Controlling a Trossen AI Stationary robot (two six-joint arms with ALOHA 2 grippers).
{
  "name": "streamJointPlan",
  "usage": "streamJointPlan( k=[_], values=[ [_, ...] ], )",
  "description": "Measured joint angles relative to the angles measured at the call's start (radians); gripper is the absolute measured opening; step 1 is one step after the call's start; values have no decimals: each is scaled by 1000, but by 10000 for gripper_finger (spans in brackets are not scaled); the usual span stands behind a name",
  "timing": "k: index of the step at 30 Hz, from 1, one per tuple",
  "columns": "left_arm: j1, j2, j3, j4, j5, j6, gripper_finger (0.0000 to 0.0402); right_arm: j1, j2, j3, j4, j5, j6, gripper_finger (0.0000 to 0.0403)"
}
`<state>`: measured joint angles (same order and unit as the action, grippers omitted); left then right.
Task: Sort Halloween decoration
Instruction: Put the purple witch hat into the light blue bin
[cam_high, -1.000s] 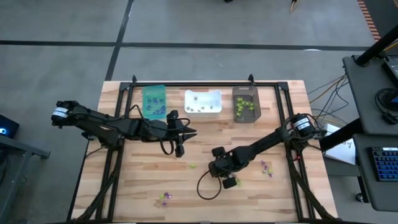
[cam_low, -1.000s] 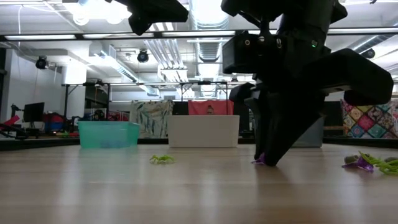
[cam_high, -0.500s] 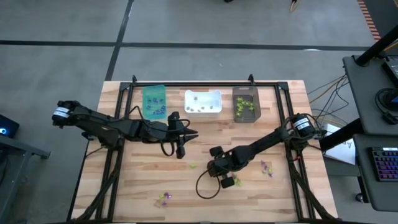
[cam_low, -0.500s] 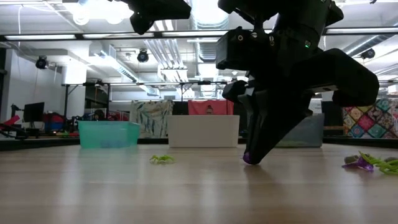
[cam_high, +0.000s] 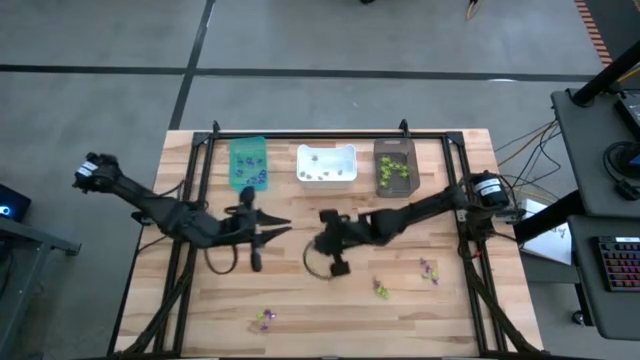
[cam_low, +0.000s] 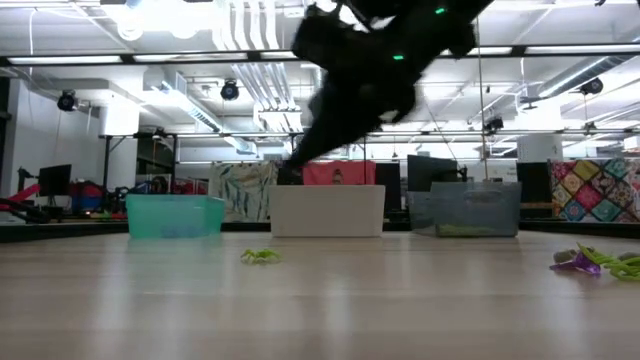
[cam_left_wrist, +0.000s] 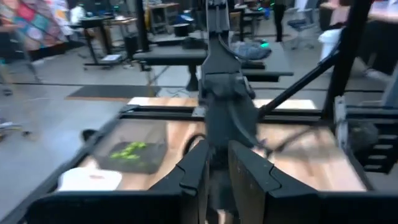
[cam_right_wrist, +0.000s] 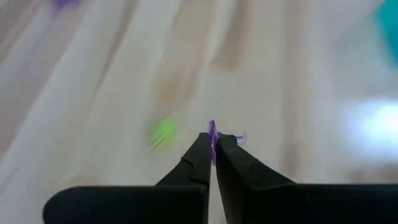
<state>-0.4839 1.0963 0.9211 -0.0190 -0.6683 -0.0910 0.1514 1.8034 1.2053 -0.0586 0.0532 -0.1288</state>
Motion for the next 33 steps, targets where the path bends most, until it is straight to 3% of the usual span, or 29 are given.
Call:
streamJointPlan(
  k=[4,14,24,33],
  values=[
    [-75,-44,0,-63,-126,-2,42,-84,3,0,189,0,-26,8],
    [-146,-50,0,-166,-311,0,43,-234,25,10,567,-78,-116,8],
    [-157,-99,0,-265,-485,48,42,-307,228,278,547,-82,-105,8],
    [-157,-192,0,-386,-496,-16,42,-384,471,631,385,10,-32,9]
  ],
)
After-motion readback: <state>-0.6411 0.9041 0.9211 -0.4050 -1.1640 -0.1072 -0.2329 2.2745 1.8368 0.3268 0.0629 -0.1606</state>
